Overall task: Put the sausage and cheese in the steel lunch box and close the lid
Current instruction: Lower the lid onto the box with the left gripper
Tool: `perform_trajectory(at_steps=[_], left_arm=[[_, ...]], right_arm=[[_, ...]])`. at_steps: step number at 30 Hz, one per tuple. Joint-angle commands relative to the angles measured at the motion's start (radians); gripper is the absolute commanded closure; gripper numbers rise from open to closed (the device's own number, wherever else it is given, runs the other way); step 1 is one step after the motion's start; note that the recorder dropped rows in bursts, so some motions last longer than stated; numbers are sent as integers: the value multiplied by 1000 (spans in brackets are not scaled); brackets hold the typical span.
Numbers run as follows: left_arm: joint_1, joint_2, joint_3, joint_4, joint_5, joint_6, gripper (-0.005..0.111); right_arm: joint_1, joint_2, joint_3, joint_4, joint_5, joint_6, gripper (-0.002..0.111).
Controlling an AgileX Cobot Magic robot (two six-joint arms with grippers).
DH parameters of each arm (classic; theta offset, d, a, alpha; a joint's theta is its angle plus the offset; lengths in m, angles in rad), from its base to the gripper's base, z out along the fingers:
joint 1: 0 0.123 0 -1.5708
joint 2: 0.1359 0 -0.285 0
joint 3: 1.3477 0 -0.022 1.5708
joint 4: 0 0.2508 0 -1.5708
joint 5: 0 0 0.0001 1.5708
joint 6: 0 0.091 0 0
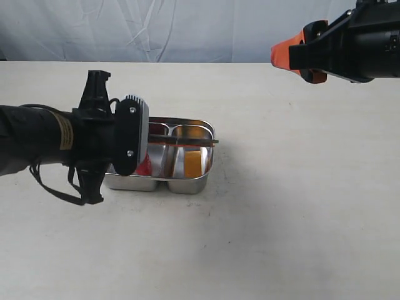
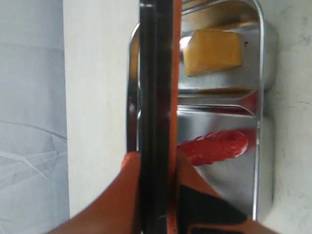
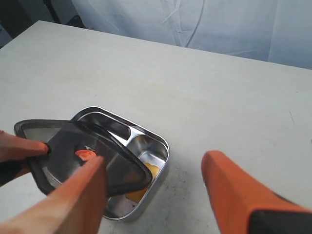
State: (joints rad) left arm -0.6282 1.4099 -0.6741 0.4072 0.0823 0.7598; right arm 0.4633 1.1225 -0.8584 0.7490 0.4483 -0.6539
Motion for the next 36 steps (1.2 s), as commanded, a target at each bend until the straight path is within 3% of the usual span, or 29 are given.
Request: perform_trajectory(at_steps=[1,17,26,36], left_arm=[[-47,1,50,13,15,-9,107],[-74,74,81,-45,26,-21,107],[-74,127,81,-122,-32,-21,64],[-74,131,81,-130,-95,-21,62]], right_arm=[[-4,-5,-6,-8,3,-1,50],[-4,-5,-6,-6,48,3,50],[-4,-5,-6,-6,58,3,50],[-4,-5,-4,-6,78,3,50]])
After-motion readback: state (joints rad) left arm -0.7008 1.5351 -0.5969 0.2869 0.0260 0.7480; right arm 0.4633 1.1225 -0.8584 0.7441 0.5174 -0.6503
